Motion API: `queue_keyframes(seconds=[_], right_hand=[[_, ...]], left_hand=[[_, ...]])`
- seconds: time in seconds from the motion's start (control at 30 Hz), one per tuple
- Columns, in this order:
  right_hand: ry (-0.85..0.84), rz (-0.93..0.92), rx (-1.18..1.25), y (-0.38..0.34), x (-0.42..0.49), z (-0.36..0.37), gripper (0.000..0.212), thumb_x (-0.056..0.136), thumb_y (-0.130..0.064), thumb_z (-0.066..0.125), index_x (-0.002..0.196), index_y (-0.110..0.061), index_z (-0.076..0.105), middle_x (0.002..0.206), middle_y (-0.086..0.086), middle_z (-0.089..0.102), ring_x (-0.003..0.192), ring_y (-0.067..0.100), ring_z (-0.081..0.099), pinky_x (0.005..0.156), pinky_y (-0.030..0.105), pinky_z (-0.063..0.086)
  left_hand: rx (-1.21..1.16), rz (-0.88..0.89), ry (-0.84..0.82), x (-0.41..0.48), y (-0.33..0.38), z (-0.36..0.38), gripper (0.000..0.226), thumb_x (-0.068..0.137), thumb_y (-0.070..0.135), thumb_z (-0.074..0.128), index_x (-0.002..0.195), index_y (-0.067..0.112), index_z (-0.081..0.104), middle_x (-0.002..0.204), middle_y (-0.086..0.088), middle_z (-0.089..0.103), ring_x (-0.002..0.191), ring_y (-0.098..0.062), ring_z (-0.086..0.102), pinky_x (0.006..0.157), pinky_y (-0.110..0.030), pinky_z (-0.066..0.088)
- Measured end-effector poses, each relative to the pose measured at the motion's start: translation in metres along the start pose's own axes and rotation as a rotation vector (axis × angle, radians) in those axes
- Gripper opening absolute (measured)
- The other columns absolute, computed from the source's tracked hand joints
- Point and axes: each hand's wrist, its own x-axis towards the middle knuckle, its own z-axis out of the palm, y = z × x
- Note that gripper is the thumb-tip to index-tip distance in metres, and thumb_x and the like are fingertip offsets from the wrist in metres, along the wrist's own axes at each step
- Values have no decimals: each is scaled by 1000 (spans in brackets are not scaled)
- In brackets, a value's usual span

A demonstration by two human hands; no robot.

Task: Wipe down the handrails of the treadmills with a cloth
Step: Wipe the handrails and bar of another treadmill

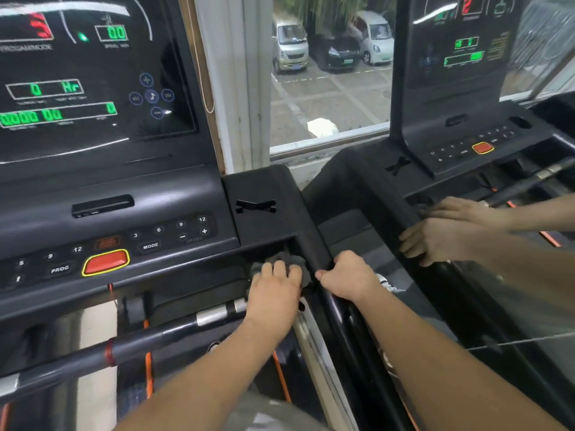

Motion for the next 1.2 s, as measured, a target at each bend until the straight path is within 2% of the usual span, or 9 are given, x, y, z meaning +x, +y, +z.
queue_keyframes(seconds=[0.17,0.3,0.4,0.53,0.67,0.73,0.83,1.07,1.2], right_hand=[[120,-24,-2,6,-10,12,32,91,-45,64,98,-17,52,99,1,61,92,26,60,84,38,54],[325,-345,-315,10,-19,37,38,97,-33,62,129,-12,59,149,5,45,142,26,39,96,39,47],[380,-695,-303,13,-13,51,41,87,-12,73,128,-7,67,155,10,46,150,27,35,111,43,47],[259,-718,-432,10,0,48,42,92,-24,70,133,-17,67,165,4,33,157,20,17,124,36,28],[194,-651,-514,1,5,39,36,94,-42,66,130,-37,68,170,-12,12,157,11,0,119,30,30],[187,-613,-475,-2,4,40,31,95,-41,66,126,-41,70,169,-18,10,156,5,-1,112,25,36],[153,-593,-473,-4,2,40,32,97,-41,64,128,-41,69,169,-20,6,156,2,-5,110,21,33],[-69,-553,-436,-7,6,19,50,94,-14,55,140,-33,61,168,-24,-3,154,-1,-11,114,30,40],[-70,-553,-408,-5,12,17,54,92,-7,51,140,-30,61,167,-28,-2,153,-4,-10,111,28,43]], left_hand=[[-82,55,132,-36,0,5,57,87,11,59,141,12,40,125,-16,46,112,-37,48,83,-42,52],[-399,-47,146,-82,16,43,39,80,20,70,116,20,58,106,-9,55,93,-33,59,67,-41,57],[-885,-343,27,-107,27,80,24,102,26,52,122,16,60,116,-11,63,108,-36,62,89,-38,48],[-1752,-1059,-24,-108,10,90,33,103,41,53,114,14,69,103,-8,78,102,-33,73,94,-47,58],[-2332,-1227,123,-89,-7,55,18,109,20,48,116,12,63,102,-15,77,95,-33,74,94,-54,57],[-2481,-1247,140,-81,-12,51,16,105,1,45,113,9,57,78,-15,69,71,-28,67,95,-55,54],[-2598,-1283,94,-70,-10,46,40,92,-13,41,121,11,54,75,-14,56,67,-25,56,77,-48,56],[-2564,-1186,-51,-28,27,35,58,82,-17,41,133,0,60,105,-21,69,91,-34,66,93,-48,59],[-2641,-1206,-138,-31,23,34,53,83,-15,42,131,-1,62,116,-26,72,105,-40,71,83,-50,62]])
